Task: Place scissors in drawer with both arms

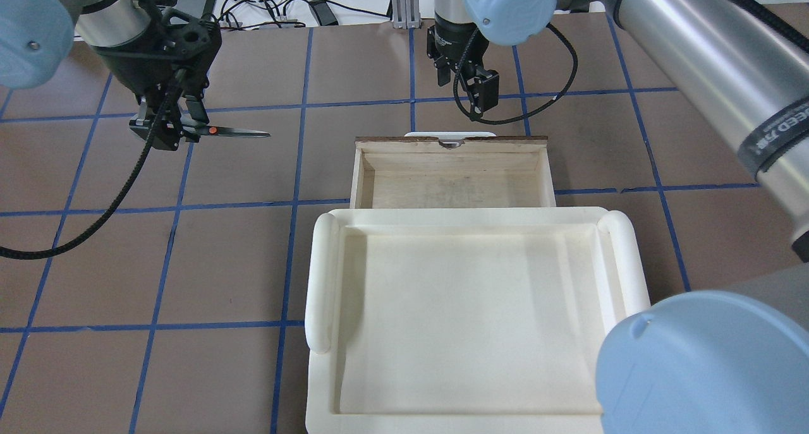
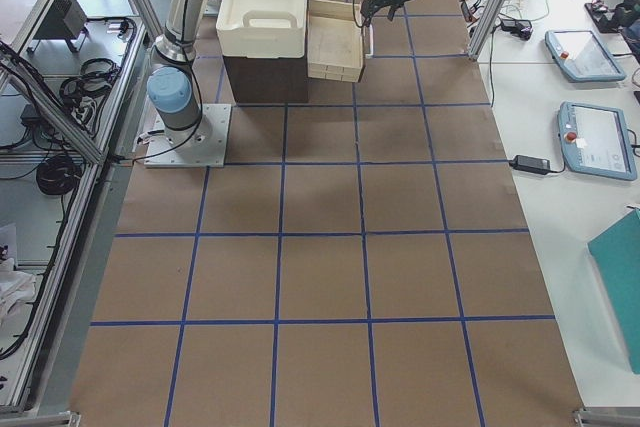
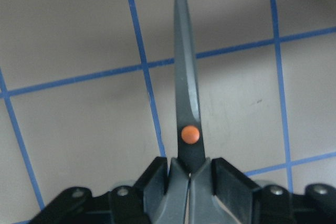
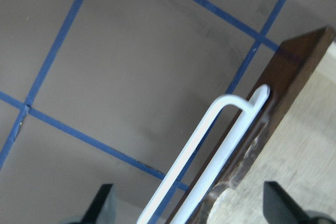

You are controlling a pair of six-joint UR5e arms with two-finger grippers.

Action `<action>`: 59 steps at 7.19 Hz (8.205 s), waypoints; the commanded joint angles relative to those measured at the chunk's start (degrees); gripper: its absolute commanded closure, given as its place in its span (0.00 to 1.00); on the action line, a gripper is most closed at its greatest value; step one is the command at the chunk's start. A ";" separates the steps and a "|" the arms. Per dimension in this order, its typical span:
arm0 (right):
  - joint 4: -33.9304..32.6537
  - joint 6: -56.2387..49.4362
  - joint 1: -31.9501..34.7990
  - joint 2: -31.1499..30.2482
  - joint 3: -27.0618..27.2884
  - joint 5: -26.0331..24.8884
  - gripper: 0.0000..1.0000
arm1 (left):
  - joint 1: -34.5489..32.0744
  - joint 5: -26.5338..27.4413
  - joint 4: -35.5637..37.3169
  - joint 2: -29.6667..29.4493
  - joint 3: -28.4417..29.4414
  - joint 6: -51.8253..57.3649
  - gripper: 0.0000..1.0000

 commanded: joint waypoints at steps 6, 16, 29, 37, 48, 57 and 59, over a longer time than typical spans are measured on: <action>2.57 -43.53 -10.11 -18.02 7.87 -4.64 0.00 | -19.09 -7.45 6.22 -3.94 0.83 -20.76 1.00; 6.09 -54.13 -10.38 -23.48 8.93 1.16 0.00 | -29.20 -5.35 13.93 -13.90 2.15 -29.57 1.00; 5.99 -61.16 -10.38 -24.80 9.02 1.34 0.00 | -30.08 -5.78 16.04 -16.36 -1.63 -35.37 0.89; 6.09 -68.37 -10.11 -26.91 13.05 2.76 0.00 | -30.08 -6.23 18.15 -14.00 -1.90 -35.72 0.08; 5.82 -67.58 -10.02 -27.00 14.47 2.48 0.00 | -10.83 -0.09 3.21 5.69 2.70 -99.37 0.00; 6.52 -68.02 -10.02 -27.00 15.34 -0.93 0.00 | -5.03 0.19 5.06 10.27 -2.24 -106.21 0.00; 6.35 -67.58 -10.02 -27.09 16.14 -0.94 0.00 | -5.11 0.28 5.14 10.71 -2.42 -106.38 0.00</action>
